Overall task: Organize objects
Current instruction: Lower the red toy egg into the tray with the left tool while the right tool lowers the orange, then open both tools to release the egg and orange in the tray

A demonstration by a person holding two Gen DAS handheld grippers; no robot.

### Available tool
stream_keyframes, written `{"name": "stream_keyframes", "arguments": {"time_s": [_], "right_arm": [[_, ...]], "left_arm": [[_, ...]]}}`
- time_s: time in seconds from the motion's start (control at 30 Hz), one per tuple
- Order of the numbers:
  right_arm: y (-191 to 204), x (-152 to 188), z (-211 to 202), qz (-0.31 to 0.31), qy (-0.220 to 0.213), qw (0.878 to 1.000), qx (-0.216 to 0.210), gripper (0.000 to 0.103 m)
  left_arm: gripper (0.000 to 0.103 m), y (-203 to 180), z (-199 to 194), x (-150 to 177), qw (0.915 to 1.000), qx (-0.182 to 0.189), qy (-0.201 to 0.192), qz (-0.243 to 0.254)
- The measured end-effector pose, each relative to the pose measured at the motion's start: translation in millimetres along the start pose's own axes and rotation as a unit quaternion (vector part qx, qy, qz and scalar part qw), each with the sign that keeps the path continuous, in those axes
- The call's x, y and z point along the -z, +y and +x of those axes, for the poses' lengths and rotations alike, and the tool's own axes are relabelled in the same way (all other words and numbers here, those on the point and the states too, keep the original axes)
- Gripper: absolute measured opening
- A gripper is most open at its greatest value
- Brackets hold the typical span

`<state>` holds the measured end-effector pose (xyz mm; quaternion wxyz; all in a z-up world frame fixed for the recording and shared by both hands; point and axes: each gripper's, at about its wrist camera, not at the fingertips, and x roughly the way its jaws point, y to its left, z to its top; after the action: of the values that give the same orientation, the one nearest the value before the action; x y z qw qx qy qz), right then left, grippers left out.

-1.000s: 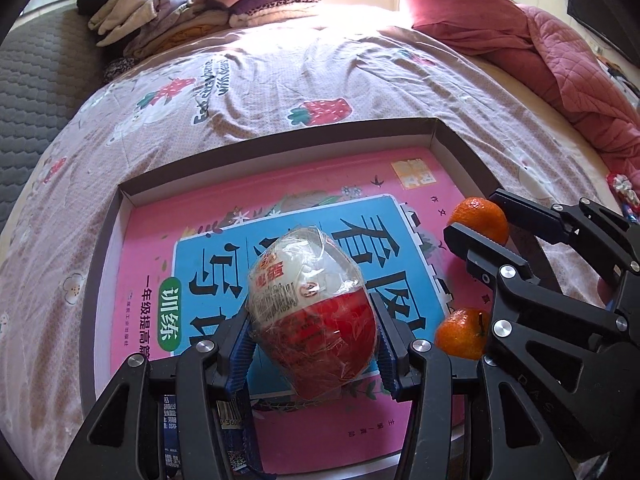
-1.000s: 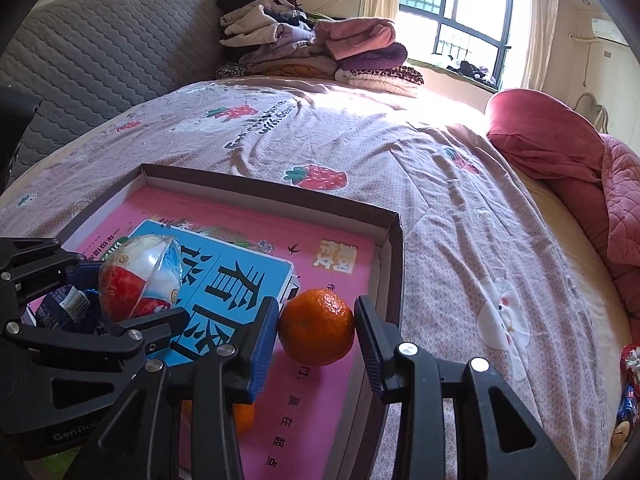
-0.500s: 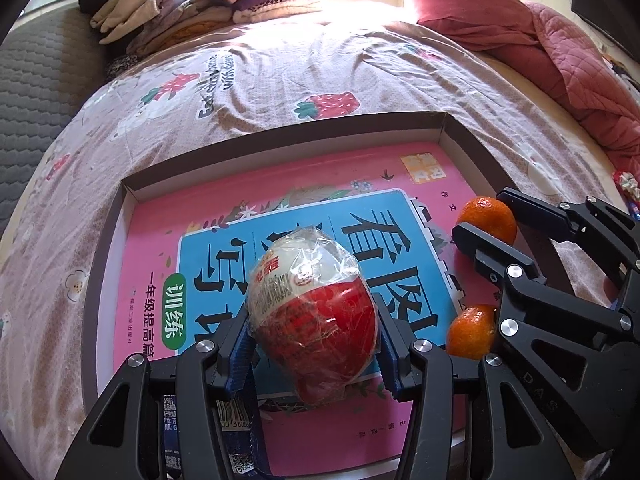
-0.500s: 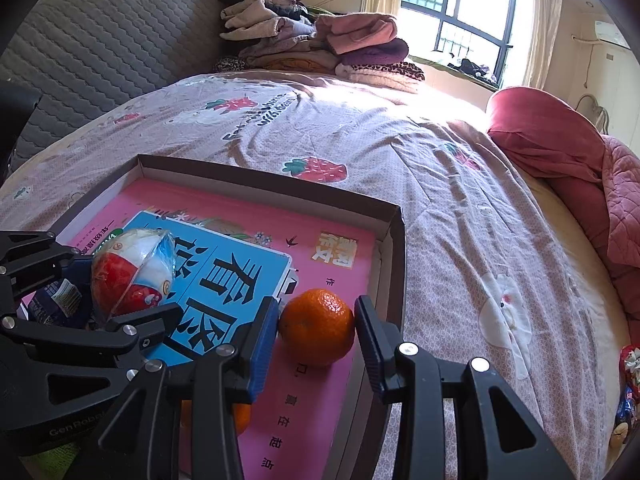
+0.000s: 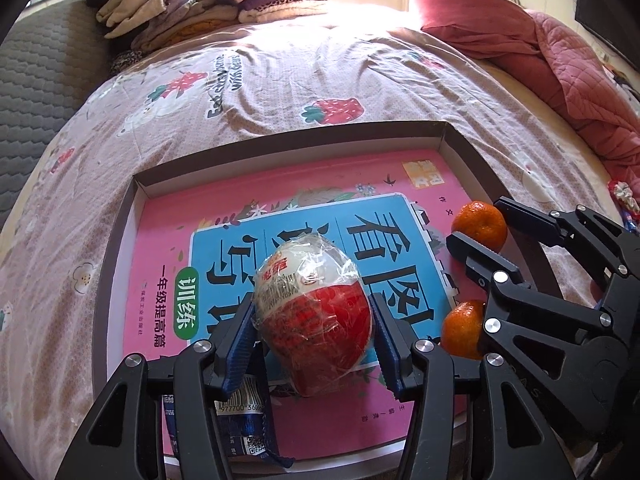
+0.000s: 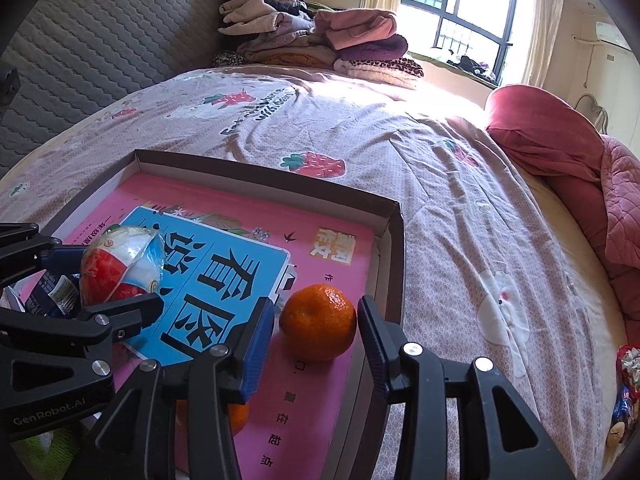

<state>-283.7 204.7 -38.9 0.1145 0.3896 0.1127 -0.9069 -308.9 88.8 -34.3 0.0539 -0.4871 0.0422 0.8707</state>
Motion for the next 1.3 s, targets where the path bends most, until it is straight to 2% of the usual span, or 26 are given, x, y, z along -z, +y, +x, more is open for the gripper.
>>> {"name": "stream_keyframes", "arguments": {"time_s": [0.2,0.77,1.17,1.3], "right_arm": [[0.8,-0.3,-1.7,0.002,-0.001,1.0,-0.003,0.05],[-0.6,-9.0,-23.5,0.018,-0.025,0.999,-0.017,0.051],[3.4,-15.5,-62.0,0.027,-0.055,0.998,-0.03,0.051],[3.2,-15.1,-78.4,0.032,-0.065,0.997,-0.028,0.055]], "left_arm": [[0.065,2.0,-6.5,0.6,0.9999,0.007,-0.004,-0.006],[0.067,14.3,-38.8,9.0,0.9992,0.011,-0.02,-0.032],[0.069,26.2,-80.1,20.2,0.9975,-0.008,-0.051,-0.048],[0.073,30.2,-94.8,25.0,0.9966,-0.007,-0.061,-0.055]]}}
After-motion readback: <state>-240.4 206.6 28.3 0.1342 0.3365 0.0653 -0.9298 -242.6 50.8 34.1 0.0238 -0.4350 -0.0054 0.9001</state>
